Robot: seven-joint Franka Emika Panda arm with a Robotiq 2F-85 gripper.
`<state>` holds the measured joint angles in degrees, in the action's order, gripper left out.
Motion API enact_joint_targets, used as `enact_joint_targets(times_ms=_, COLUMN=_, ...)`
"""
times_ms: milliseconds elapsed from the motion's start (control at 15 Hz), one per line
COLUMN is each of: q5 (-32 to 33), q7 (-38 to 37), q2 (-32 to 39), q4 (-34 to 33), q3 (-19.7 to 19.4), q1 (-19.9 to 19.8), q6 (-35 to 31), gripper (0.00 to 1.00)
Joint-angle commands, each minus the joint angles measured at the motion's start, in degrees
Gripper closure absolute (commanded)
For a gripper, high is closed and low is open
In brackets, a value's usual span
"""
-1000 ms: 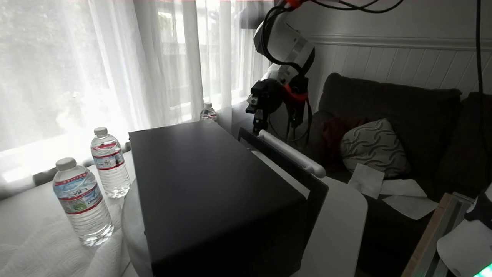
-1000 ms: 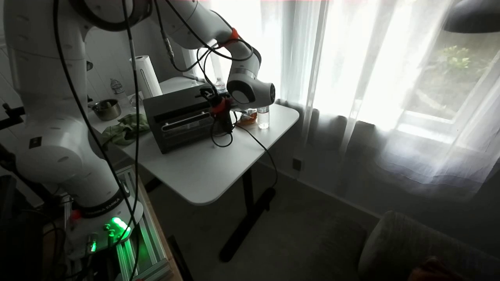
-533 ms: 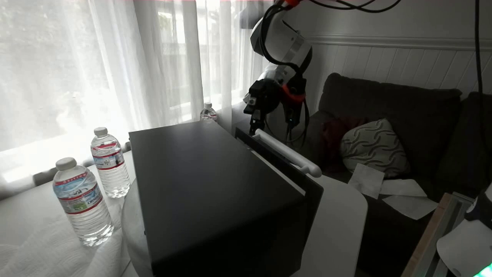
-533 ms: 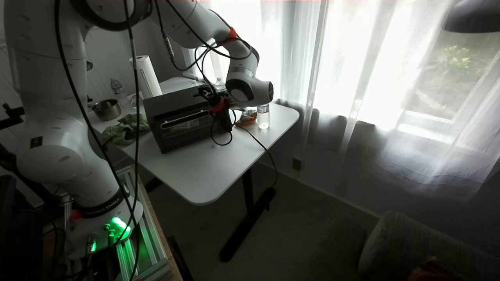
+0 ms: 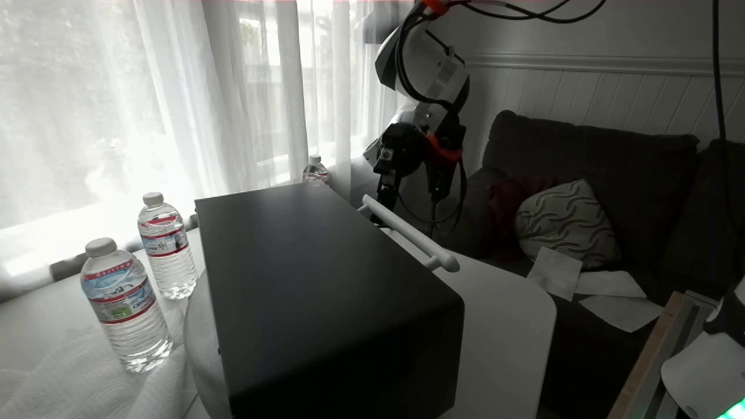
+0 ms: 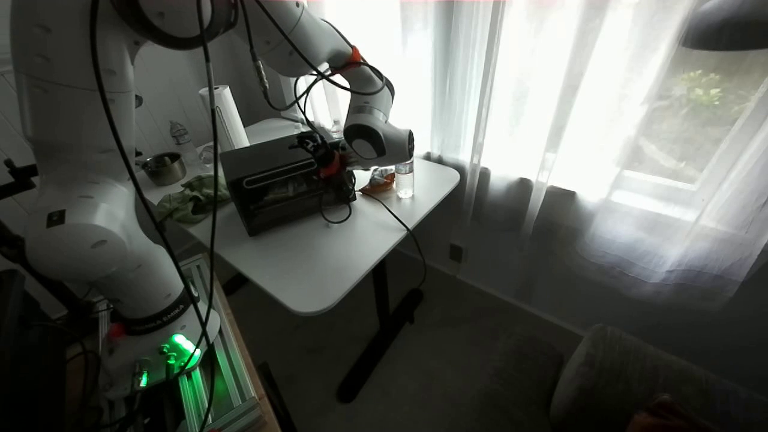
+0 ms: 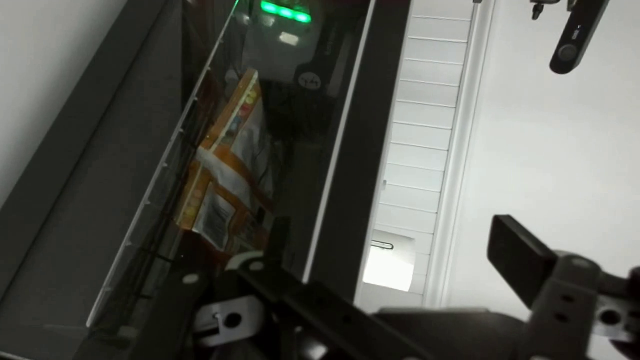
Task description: Close the open oven
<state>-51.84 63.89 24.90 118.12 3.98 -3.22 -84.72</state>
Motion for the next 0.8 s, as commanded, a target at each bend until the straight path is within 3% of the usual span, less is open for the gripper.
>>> enact_joint_targets(times_ms=0, q5=-0.8, q7=-1.1, q2=-1.2, q4=1.4, q3=-0.8, q1=1.0, q6=-0.8, gripper=0.0)
enact_joint_targets(times_ms=467, q5=2.3, q7=-13.7, q2=-7.1, q4=3.8, q3=-4.8, q1=0.9, q6=-9.6, gripper=0.0)
enact_joint_targets(times_ms=733, q5=8.8, q7=-17.8, q2=-13.1, q4=5.9, q3=-6.4, q1=0.9, q6=-16.5, gripper=0.0)
